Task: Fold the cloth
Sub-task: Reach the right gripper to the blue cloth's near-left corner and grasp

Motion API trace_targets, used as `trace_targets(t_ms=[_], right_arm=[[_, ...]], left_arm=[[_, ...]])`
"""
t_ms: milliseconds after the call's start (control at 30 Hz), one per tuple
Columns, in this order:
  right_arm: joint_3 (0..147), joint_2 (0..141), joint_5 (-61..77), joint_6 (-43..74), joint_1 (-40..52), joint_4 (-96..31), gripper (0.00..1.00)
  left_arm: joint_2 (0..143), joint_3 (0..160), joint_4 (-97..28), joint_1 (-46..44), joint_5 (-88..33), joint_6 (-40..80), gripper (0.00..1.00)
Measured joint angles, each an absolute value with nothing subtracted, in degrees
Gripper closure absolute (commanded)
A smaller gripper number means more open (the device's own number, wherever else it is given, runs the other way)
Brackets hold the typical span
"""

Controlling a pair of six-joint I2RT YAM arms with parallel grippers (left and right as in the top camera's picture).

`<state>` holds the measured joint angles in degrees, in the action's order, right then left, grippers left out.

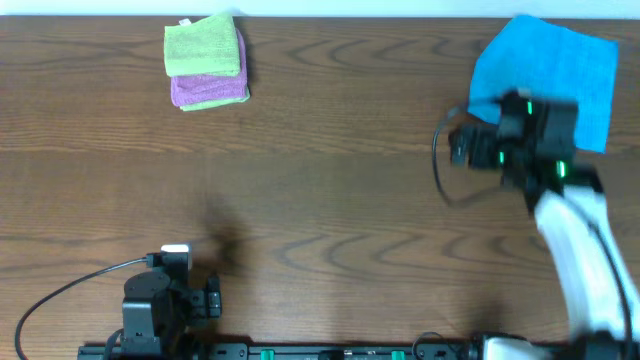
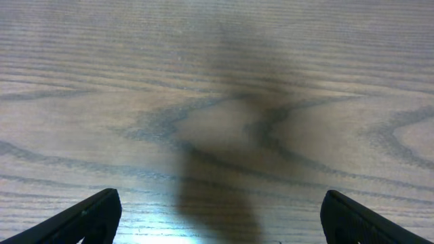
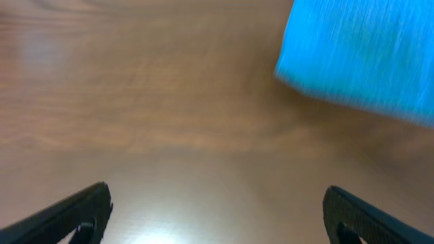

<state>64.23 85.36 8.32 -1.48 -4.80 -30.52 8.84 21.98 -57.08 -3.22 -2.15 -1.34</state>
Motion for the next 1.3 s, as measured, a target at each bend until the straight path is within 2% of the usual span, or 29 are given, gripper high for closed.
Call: trace_targets(t_ms=[367, 633, 800, 833, 867, 1000, 1067, 1133, 1167, 1200, 1300], right_arm=[[86.8, 114.1, -7.2, -25.1, -3.5, -32.1, 0.01], [98.8, 129.0, -14.6, -34.3, -3.3, -29.5, 0.01], [100.7, 131.9, -16.2, -37.7, -2.9, -28.9, 0.01], [100.8, 131.9, -16.3, -38.0, -2.8, -28.8, 0.03], [100.8, 132.0, -16.4, -38.2, -2.7, -28.8, 0.10], [100.8, 133.2, -16.5, -39.2, -2.1, -28.6, 0.59], [100.8, 133.4, -16.6, -39.4, -2.2, -28.7, 0.59], [100.8, 133.6, -17.4, -39.4, -2.2, -28.9, 0.64], [100.8, 133.6, -18.0, -39.4, -2.2, -29.1, 0.63], [100.8, 133.6, -18.8, -39.4, -2.2, -29.3, 0.57], [100.8, 133.6, -21.4, -39.4, -2.1, -31.1, 0.58]], left_arm=[[8.8, 21.9, -57.1, -3.2, -2.2, -1.3, 0.05], [8.8, 21.9, -57.1, -3.2, -2.2, -1.3, 0.05], [8.8, 21.9, -57.1, -3.2, -2.2, -1.3, 0.05], [8.8, 21.9, -57.2, -3.2, -2.2, -1.3, 0.05], [8.8, 21.9, -57.1, -3.2, -2.2, -1.3, 0.05], [8.8, 21.9, -57.1, -3.2, -2.2, -1.3, 0.05], [8.8, 21.9, -57.1, -3.2, -2.2, -1.3, 0.05], [8.8, 21.9, -57.1, -3.2, -2.2, -1.3, 0.05], [8.8, 21.9, -57.1, -3.2, -2.2, -1.3, 0.05], [8.8, 21.9, -57.1, -3.2, -2.2, -1.3, 0.05], [8.8, 21.9, -57.1, -3.2, -2.2, -1.3, 0.05]])
